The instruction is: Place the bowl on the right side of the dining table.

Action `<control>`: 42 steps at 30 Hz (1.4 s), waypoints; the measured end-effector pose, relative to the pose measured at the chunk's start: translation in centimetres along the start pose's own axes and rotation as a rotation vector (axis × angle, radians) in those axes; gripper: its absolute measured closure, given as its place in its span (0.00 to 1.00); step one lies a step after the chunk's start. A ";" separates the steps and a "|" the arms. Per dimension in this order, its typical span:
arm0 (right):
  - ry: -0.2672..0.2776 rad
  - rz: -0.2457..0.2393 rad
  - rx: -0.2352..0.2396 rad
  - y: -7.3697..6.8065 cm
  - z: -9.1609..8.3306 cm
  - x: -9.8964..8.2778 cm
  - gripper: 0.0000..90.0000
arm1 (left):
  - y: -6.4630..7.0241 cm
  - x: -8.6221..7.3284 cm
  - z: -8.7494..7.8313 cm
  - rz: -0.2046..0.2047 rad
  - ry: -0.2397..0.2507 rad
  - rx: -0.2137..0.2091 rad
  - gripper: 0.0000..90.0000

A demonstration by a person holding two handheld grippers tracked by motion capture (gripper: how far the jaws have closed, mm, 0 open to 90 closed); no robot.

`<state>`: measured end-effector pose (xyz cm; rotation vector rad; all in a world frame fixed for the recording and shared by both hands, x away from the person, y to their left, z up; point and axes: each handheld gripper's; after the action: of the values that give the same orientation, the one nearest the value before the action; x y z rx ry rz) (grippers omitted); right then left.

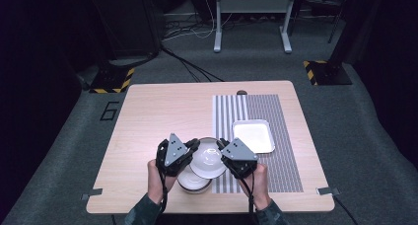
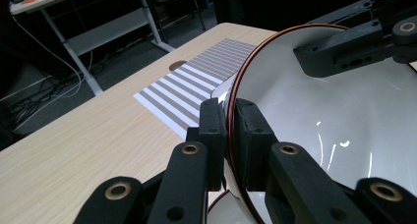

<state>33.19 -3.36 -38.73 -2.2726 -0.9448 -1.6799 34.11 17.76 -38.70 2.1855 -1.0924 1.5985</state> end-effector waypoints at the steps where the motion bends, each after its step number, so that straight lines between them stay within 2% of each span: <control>1: 0.002 0.000 -0.002 0.0 0.0 0.0 0.91 | 0.0 0.1 0.1 0.009 0.000 -0.001 0.92; 3: 0.002 0.006 -0.004 0.2 -0.1 -0.2 0.91 | 0.1 0.2 0.3 0.003 0.000 -0.006 0.92; 17: 0.013 0.032 -0.042 1.5 -1.0 -1.0 0.91 | 1.0 1.2 1.7 0.033 0.009 -0.027 0.92; 31: 0.025 0.059 -0.067 2.2 -1.5 -1.5 0.91 | 1.4 2.2 2.6 0.061 0.008 -0.040 0.92; 42: 0.027 0.087 -0.094 3.4 -1.9 -1.9 0.91 | 1.6 3.1 3.8 0.080 0.008 -0.064 0.92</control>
<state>33.30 -7.67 -38.97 -2.3071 -0.7653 -1.7489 36.19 13.14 -37.83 2.1185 -1.2263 1.5799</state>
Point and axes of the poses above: each handheld gripper's, and its own axes: z roughly forward along the jaws, x roughly out of its top, y roughly to its right, and after that the axes turned 2 degrees about z, right-handed
